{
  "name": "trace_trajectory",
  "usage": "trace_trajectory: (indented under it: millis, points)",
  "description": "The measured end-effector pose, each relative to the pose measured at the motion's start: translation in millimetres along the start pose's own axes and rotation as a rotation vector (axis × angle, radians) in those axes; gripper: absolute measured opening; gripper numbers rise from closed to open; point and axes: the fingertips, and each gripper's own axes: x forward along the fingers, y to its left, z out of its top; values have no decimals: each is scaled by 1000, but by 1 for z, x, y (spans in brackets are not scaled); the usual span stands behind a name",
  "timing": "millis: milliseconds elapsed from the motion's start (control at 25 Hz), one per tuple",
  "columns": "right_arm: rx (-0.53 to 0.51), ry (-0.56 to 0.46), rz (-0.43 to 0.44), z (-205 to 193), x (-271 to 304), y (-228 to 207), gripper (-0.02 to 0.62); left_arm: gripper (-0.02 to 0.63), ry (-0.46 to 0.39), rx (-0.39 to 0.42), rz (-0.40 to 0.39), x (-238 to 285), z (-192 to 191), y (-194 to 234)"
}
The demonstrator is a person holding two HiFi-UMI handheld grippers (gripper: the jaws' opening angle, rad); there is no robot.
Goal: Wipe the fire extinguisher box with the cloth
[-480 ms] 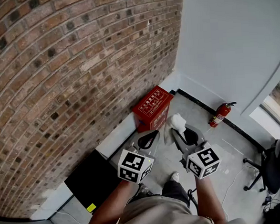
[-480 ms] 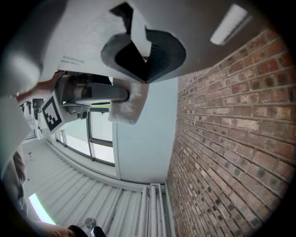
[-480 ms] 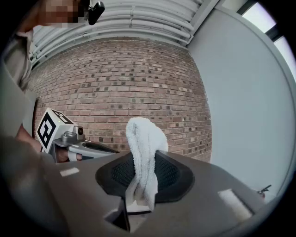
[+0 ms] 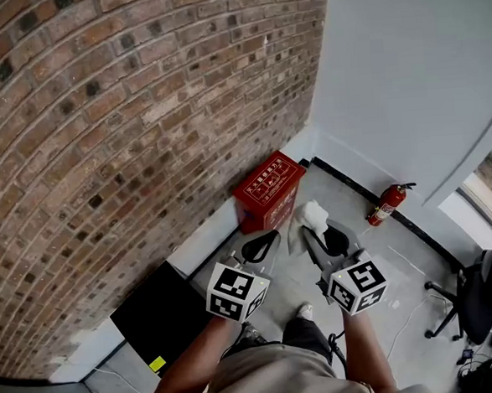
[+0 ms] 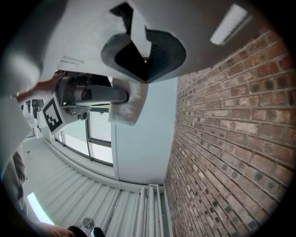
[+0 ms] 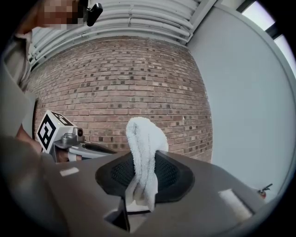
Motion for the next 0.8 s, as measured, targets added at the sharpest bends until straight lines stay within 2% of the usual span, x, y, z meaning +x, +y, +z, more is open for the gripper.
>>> trace_trajectory:
  millis: [160,320,600,800]
  points:
    - [11,14,0,-8,1,-10,129,0,11,-9,15,7,-6,4]
    - [41,22,-1,-15,-2,-42,129,0,32,-21,48,26,-10,5]
    - [80,29,33,-39,-4,-136,127,0,79,-63,152,106,-22,-4]
    - [85,64,84,-72,18,-199,127,0,109,-93,223,158,-39,1]
